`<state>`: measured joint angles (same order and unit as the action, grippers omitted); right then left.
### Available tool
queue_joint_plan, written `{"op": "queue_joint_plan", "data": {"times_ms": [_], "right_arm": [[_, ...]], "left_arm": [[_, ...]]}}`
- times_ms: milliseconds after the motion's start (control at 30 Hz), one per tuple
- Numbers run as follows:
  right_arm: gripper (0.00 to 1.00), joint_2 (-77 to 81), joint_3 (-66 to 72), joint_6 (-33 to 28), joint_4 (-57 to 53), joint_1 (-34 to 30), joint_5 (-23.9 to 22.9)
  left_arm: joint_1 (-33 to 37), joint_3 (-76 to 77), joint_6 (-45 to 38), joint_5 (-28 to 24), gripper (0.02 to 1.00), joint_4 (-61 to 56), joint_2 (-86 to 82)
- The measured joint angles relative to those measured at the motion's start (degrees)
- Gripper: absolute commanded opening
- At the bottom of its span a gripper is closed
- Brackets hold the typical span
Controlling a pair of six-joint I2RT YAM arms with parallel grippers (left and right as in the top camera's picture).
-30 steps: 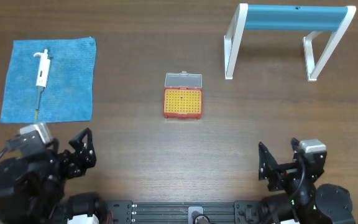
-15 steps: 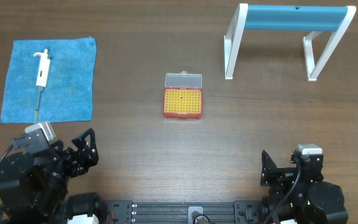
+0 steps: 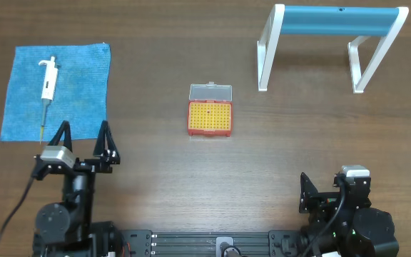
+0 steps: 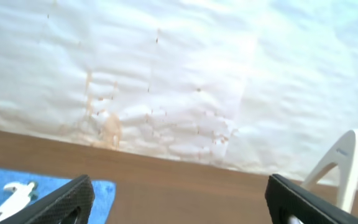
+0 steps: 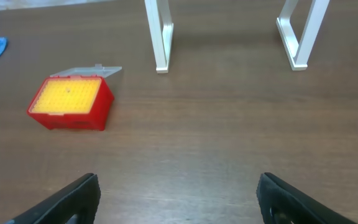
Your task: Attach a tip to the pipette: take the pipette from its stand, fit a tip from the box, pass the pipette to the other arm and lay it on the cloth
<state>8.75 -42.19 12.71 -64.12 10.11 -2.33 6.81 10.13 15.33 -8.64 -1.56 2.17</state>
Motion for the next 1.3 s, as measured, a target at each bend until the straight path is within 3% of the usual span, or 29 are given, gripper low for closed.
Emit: {"op": "queue_joint_plan", "data": {"times_ms": [200, 333, 1200, 1300], "right_arm": [[0.82, 0.0, 0.0, 0.0, 0.0, 0.0, -0.2], [0.82, 0.0, 0.0, 0.0, 0.0, 0.0, -0.2], [0.822, 0.0, 0.0, 0.0, 0.0, 0.0, -0.3], [0.82, -0.1, 1.1, -1.5, 6.4, 0.0, -3.9]], "left_arm": [[0.0, -7.8, -0.3, 0.0, 0.893, -0.7, -0.5], [0.0, -9.5, -0.4, 0.0, 0.893, 4.9, -1.0], [0.0, -9.6, -0.5, 0.1, 0.893, 5.2, -1.2], [0.0, -9.6, -0.5, 0.1, 0.893, 5.2, -1.2]]}}
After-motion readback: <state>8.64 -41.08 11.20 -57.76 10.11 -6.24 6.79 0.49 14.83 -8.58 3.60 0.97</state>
